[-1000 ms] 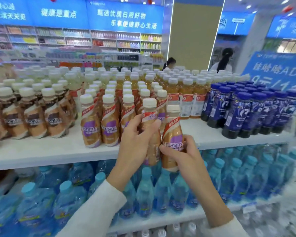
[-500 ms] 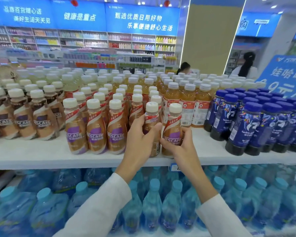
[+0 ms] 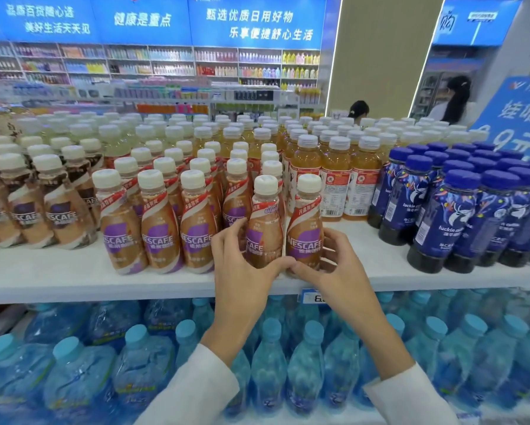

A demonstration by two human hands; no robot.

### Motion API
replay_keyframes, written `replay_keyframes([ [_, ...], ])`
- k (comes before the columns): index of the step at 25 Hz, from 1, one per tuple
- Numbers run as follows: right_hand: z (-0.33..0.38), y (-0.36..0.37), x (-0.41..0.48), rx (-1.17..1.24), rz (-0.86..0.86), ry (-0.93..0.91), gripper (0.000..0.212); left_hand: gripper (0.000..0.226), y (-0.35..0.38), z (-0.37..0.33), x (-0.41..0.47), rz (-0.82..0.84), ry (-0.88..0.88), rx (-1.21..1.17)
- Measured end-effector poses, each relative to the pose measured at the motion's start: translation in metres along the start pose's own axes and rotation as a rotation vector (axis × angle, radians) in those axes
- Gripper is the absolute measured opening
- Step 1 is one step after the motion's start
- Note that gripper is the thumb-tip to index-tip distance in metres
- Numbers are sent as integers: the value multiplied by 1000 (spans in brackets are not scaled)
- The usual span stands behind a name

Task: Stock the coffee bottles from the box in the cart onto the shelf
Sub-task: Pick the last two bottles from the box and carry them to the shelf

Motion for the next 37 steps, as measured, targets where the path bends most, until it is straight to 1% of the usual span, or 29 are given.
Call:
replay_keyframes([
  [2, -1, -1, 0, -28, -6, -3, 64, 88, 0, 4, 1, 5, -20, -21],
  [3, -2, -1, -1, -40, -10, -4, 63, 82, 0, 7, 1, 19, -36, -69],
  [6, -6, -1, -1, -64, -17, 9, 67, 61, 0, 16, 4, 99, -55, -213],
  [8, -7, -1, 0, -70, -11, 12, 67, 54, 2, 21, 5, 196, -33, -216],
  [10, -5, -1, 0, -82, -8, 9, 66, 52, 5, 24, 3, 245, 3, -149],
  [11, -4, -1, 0, -87, -9, 7, 66, 56, 5, 25, 2, 229, 24, -104],
  [13, -3, 0, -1, -94, -10, 0, 66, 77, 5, 21, -1, 152, 46, -3],
  [14, -2, 1, -1, -101, -6, -3, 66, 85, 4, 19, -2, 112, 34, 29],
  [15, -2, 1, -1, -106, 1, 0, 66, 87, 3, 19, -1, 82, 3, 21],
  [17, -3, 1, 0, -109, 22, 7, 70, 74, 2, 20, -1, 46, -53, -66],
  [19, -4, 0, 0, -113, 28, 6, 76, 58, 2, 22, -3, 69, -56, -122],
  [20, -4, 0, -2, -108, 14, 4, 78, 55, 2, 23, -4, 89, -47, -131],
  [22, -5, 0, -3, -106, -27, -11, 72, 54, 2, 26, -4, 132, -20, -104],
  [24, -5, 1, -4, -120, -42, -19, 67, 57, 4, 29, -5, 138, 5, -33],
  [27, -6, 4, -3, -142, -31, -25, 67, 71, 5, 27, -6, 62, 48, 67],
  [29, -7, 4, -3, -152, -33, -35, 68, 76, 6, 25, -7, 21, 18, 67],
  [32, -10, 4, -3, -168, -52, -47, 69, 72, 6, 26, -14, -25, 15, 69],
  [35, -6, 11, -4, -199, -48, -69, 70, 65, -2, 29, -23, -111, -17, 28],
  [37, -5, 17, -3, -192, -53, -83, 68, 61, -9, 28, -25, -184, 23, 51],
])
Point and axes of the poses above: each hand's wrist, its own x-axis towards the middle knuckle, its own y-axis out of the palm, z = x × y, the point moved 6 cm from there along x, towards the middle knuckle, and after that the axes turned 7 degrees about x, right-handed, at the moved point
